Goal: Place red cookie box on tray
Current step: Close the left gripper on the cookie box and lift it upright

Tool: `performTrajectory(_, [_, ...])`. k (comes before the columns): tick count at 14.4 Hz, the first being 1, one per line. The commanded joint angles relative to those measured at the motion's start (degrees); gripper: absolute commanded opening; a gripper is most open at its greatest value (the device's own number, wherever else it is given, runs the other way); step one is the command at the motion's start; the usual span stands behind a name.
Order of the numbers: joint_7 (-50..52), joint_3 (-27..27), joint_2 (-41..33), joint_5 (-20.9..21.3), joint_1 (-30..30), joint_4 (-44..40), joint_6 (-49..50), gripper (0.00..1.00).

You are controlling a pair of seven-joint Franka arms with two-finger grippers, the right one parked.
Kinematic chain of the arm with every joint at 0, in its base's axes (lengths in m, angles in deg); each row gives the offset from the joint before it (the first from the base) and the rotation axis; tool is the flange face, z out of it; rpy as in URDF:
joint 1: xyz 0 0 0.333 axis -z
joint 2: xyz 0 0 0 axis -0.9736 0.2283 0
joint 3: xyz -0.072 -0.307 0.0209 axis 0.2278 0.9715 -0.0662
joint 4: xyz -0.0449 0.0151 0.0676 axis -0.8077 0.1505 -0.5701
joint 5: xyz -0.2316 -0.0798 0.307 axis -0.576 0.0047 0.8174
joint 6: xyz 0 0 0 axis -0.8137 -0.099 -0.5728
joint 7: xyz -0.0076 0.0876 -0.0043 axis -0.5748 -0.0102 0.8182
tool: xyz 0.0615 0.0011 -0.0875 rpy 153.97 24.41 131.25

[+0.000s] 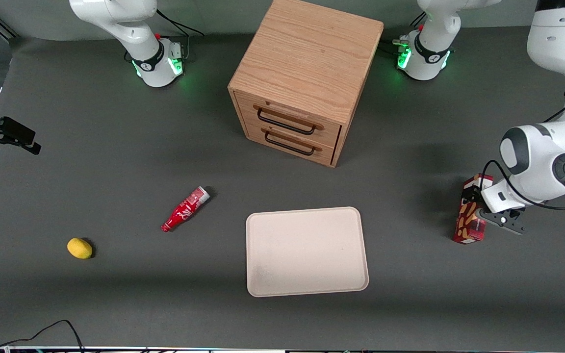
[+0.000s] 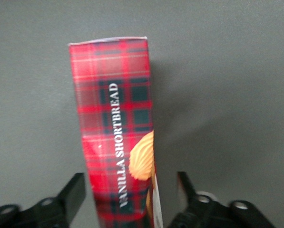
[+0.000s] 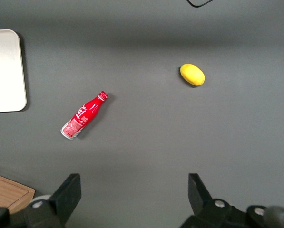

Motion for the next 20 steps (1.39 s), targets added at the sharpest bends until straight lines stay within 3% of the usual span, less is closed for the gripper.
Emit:
performTrajectory(1, [0.6, 0.0, -0.3, -1.1, 0.2, 0.4, -0.7, 0.0])
performTrajectory(7, [0.5, -0.1, -2.6, -1.8, 0.0, -1.4, 2.9, 0.0])
performTrajectory(10, [1.1, -0.4, -5.7, -1.9, 0.0, -10.0, 19.6, 0.0])
performTrajectory(15, [12.2, 0.6, -11.7, -1.9, 0.3, -22.9, 42.0, 0.0])
performTrajectory(18, [28.2, 8.2, -12.5, -1.8, 0.3, -31.7, 52.5, 0.0])
performTrajectory(20, [36.6, 14.1, -12.1, -2.0, 0.3, -32.6, 52.1, 0.0])
